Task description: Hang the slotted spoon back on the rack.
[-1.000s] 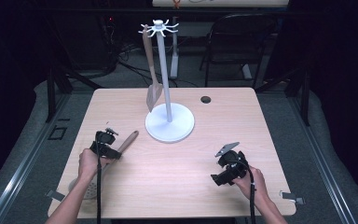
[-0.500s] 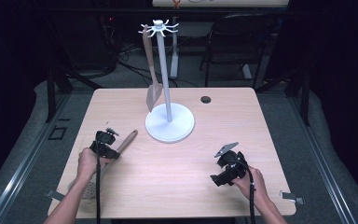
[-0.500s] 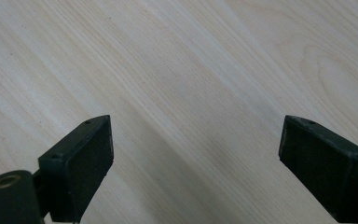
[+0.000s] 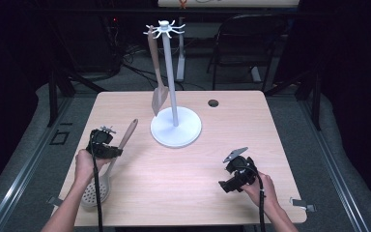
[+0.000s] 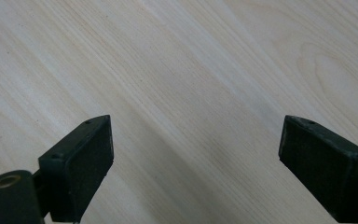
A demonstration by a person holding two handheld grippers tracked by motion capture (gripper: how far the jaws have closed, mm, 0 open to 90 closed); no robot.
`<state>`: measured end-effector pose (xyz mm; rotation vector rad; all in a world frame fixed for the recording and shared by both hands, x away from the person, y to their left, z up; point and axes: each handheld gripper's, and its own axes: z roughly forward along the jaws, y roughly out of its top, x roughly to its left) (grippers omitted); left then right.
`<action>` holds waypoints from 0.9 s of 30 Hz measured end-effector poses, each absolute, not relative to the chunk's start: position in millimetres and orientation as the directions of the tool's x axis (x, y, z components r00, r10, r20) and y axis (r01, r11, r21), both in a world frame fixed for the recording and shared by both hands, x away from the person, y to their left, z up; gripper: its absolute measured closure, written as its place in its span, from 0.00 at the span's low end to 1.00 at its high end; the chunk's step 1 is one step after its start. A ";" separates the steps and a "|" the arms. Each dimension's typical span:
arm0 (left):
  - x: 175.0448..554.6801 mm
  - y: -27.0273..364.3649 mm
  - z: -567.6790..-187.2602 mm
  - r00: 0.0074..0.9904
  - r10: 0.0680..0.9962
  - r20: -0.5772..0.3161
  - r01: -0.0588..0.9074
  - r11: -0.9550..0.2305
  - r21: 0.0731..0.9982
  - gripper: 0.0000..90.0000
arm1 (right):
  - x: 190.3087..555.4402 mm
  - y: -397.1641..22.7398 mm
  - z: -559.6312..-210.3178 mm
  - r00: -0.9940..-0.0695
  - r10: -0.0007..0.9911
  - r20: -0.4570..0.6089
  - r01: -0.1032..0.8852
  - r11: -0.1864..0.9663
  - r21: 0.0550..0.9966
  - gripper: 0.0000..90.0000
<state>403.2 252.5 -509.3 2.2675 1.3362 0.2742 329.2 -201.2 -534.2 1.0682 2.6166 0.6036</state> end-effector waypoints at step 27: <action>390.8 238.6 -460.3 0.548 0.836 -0.037 0.632 -0.384 0.673 0.84 | 329.1 -200.3 -536.7 -0.702 0.708 -0.077 0.610 0.653 0.450 0.11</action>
